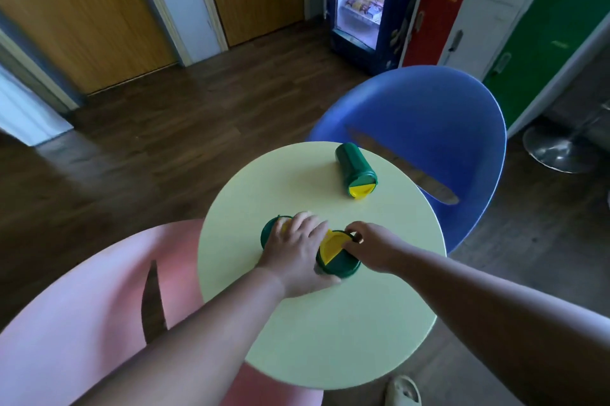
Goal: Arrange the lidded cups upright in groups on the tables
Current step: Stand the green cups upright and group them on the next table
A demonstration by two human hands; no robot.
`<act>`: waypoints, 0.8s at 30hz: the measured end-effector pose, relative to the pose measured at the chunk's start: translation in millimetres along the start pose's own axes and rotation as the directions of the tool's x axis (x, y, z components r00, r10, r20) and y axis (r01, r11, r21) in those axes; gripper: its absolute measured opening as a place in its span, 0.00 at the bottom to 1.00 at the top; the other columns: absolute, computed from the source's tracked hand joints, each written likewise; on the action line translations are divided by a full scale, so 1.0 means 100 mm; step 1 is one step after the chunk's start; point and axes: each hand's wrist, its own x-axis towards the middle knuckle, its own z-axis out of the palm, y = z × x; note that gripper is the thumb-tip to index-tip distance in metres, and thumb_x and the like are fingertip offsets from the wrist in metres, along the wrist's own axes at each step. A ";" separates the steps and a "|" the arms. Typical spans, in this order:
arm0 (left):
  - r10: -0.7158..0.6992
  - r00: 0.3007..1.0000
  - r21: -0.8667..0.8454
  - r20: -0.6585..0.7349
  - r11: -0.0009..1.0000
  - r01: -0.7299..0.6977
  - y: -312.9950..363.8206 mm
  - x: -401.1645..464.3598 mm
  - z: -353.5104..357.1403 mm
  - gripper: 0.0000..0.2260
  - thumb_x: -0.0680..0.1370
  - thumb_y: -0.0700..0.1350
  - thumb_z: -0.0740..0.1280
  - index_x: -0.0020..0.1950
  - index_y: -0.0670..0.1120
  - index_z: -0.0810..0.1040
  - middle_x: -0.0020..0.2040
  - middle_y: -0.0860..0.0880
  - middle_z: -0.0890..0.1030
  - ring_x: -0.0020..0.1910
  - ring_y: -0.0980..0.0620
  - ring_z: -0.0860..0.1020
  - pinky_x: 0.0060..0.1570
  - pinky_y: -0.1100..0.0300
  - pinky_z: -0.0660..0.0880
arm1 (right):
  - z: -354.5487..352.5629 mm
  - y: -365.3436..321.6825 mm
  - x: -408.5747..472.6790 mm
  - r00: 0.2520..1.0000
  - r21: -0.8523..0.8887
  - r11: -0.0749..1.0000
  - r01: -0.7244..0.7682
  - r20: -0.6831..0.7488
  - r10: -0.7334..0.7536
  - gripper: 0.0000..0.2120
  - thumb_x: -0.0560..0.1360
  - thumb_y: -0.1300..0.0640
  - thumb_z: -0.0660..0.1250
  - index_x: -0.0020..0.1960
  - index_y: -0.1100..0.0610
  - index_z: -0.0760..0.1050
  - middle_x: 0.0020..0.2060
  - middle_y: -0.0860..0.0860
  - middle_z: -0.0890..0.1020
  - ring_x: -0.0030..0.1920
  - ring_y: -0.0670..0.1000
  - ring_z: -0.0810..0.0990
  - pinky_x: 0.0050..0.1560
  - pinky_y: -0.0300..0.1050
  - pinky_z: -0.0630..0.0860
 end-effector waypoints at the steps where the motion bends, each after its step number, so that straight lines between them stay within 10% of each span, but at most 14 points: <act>1: -0.006 1.000 -0.028 -0.027 1.000 0.006 -0.07 -0.02 -0.01 0.42 0.67 0.73 0.61 0.76 0.53 0.62 0.75 0.53 0.64 0.76 0.50 0.57 0.72 0.50 0.56 | 0.00 -0.01 -0.01 1.000 -0.004 1.000 -0.005 -0.003 0.004 0.22 0.78 0.49 0.63 0.71 0.52 0.70 0.63 0.54 0.78 0.58 0.55 0.77 0.50 0.44 0.73; 6: -0.154 0.977 -0.174 -0.148 0.976 0.128 -0.46 -0.08 0.01 0.38 0.69 0.67 0.65 0.75 0.51 0.67 0.72 0.50 0.70 0.71 0.48 0.66 0.67 0.53 0.65 | 0.02 -0.09 -0.09 0.998 -0.038 0.998 0.059 -0.028 -0.060 0.37 0.70 0.41 0.71 0.75 0.50 0.63 0.67 0.52 0.71 0.62 0.54 0.75 0.59 0.48 0.76; 12: -0.161 0.982 -0.211 0.102 0.961 0.180 -0.65 -0.06 0.05 0.44 0.67 0.64 0.72 0.78 0.58 0.55 0.76 0.53 0.62 0.73 0.49 0.64 0.68 0.51 0.68 | 0.11 -0.17 -0.10 0.990 -0.266 0.953 0.144 0.037 -0.140 0.52 0.61 0.35 0.76 0.76 0.49 0.55 0.64 0.52 0.70 0.63 0.55 0.73 0.56 0.52 0.78; 24: -0.233 0.969 -0.356 0.079 0.902 0.246 -0.63 0.11 0.12 0.42 0.65 0.63 0.75 0.74 0.58 0.60 0.68 0.54 0.67 0.67 0.51 0.69 0.58 0.54 0.74 | 0.10 -0.22 0.06 0.993 -0.291 0.950 0.112 -0.006 -0.119 0.48 0.63 0.39 0.76 0.75 0.50 0.58 0.62 0.52 0.71 0.60 0.55 0.73 0.53 0.51 0.78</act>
